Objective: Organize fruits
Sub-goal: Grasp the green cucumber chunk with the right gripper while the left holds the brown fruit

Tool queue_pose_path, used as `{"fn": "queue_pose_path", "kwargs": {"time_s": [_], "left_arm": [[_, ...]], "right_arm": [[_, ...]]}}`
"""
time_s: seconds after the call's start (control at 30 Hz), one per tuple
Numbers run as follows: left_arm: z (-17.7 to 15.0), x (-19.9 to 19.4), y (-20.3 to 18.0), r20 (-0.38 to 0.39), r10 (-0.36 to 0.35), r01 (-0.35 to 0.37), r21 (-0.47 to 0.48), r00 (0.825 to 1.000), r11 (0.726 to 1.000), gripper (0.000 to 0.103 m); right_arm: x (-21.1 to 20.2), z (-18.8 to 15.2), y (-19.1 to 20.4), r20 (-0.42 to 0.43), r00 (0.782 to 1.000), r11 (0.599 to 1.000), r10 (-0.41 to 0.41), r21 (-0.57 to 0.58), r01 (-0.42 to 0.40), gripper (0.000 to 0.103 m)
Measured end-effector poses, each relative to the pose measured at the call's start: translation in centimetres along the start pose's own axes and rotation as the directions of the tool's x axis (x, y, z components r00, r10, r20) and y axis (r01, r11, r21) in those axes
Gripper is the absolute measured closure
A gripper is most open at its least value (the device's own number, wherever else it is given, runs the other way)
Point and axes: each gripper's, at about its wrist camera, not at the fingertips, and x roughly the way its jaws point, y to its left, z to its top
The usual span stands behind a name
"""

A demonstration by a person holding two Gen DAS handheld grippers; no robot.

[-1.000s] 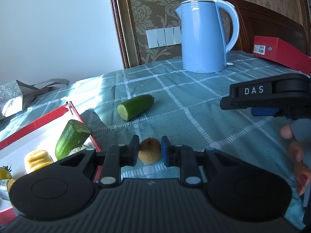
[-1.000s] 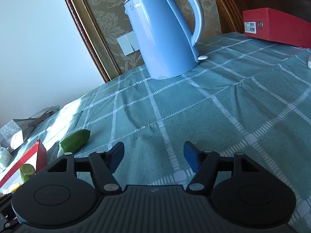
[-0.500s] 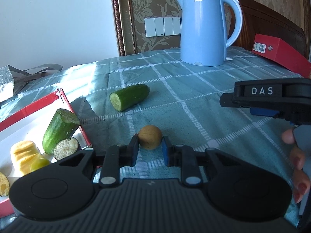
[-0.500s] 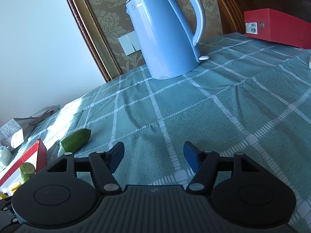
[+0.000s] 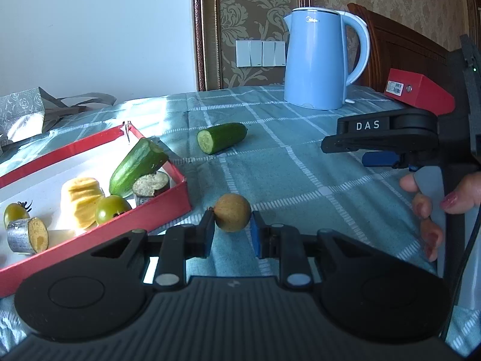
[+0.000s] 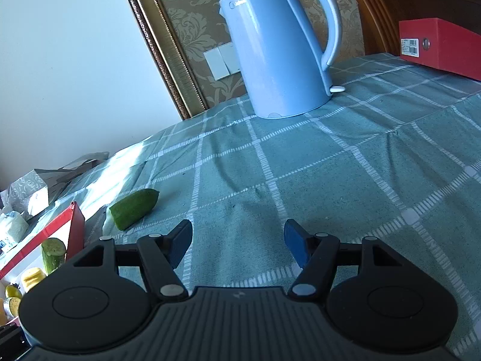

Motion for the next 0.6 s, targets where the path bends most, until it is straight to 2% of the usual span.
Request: {"fn": "queue_pose_path", "kwargs": {"time_s": [0.17, 0.33, 0.43, 0.5, 0.6], "left_arm": [[-1.1, -2.3, 1.8, 0.028, 0.017, -0.016, -0.055, 0.999, 0.998, 0.081], [-1.9, -4.2, 3.7, 0.055, 0.078, -0.071, -0.121, 0.995, 0.99, 0.081], [-2.3, -5.1, 4.9, 0.068, 0.118, -0.105, -0.179, 0.991, 0.978, 0.081], [-2.5, -5.3, 5.6, 0.074, 0.116, -0.098, -0.214, 0.99, 0.972, 0.081], [-2.6, -5.3, 6.1, 0.063, 0.115, -0.097, -0.241, 0.991, 0.966, 0.081]], "right_arm": [[-0.4, -0.4, 1.4, 0.018, 0.998, 0.996, 0.068, -0.059, -0.067, 0.034], [-0.9, -0.8, 3.3, 0.049, 0.989, 0.978, 0.14, -0.166, -0.13, 0.018], [0.0, -0.2, 5.2, 0.021, 0.986, 0.968, 0.163, -0.195, -0.155, 0.011], [1.0, 0.4, 6.7, 0.016, 0.986, 0.958, 0.169, -0.237, -0.16, 0.005], [3.3, 1.3, 9.0, 0.004, 0.987, 0.94, 0.163, -0.303, -0.154, 0.004]]}}
